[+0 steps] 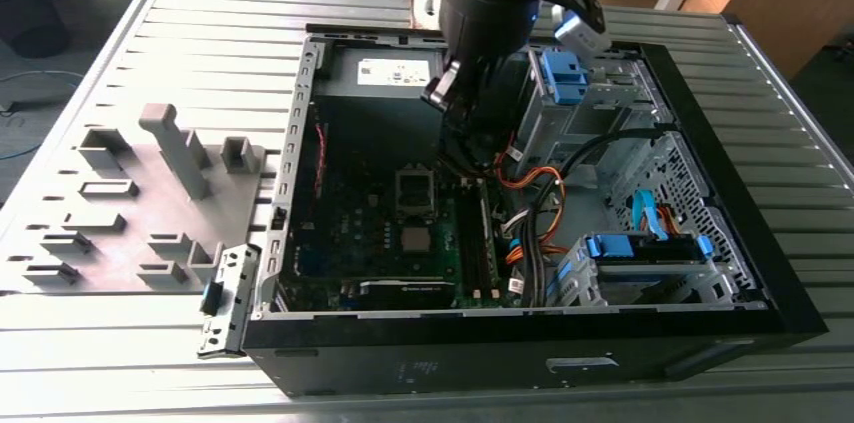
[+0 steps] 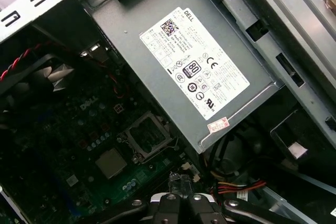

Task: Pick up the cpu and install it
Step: 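Close the cpu cover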

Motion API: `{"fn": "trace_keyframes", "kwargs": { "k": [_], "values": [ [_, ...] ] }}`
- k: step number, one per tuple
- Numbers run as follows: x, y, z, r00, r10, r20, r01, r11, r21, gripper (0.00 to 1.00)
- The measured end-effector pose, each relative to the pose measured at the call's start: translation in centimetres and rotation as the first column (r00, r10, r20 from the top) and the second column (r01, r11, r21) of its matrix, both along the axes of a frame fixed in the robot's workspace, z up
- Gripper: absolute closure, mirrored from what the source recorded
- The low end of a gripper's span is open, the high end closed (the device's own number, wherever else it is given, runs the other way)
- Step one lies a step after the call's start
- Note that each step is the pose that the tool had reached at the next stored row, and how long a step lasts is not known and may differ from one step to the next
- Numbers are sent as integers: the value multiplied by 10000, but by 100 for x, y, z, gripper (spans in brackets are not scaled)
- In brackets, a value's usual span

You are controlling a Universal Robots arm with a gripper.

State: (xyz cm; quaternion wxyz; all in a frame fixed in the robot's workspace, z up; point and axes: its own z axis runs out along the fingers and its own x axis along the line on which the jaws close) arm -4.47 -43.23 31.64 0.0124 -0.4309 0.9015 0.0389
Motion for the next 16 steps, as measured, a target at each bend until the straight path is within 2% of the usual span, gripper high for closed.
{"fn": "trace_keyframes", "kwargs": {
  "k": [16],
  "values": [
    [0, 0, 71, 10000, 0, 0, 0, 10000, 0, 89]
  ]
}}
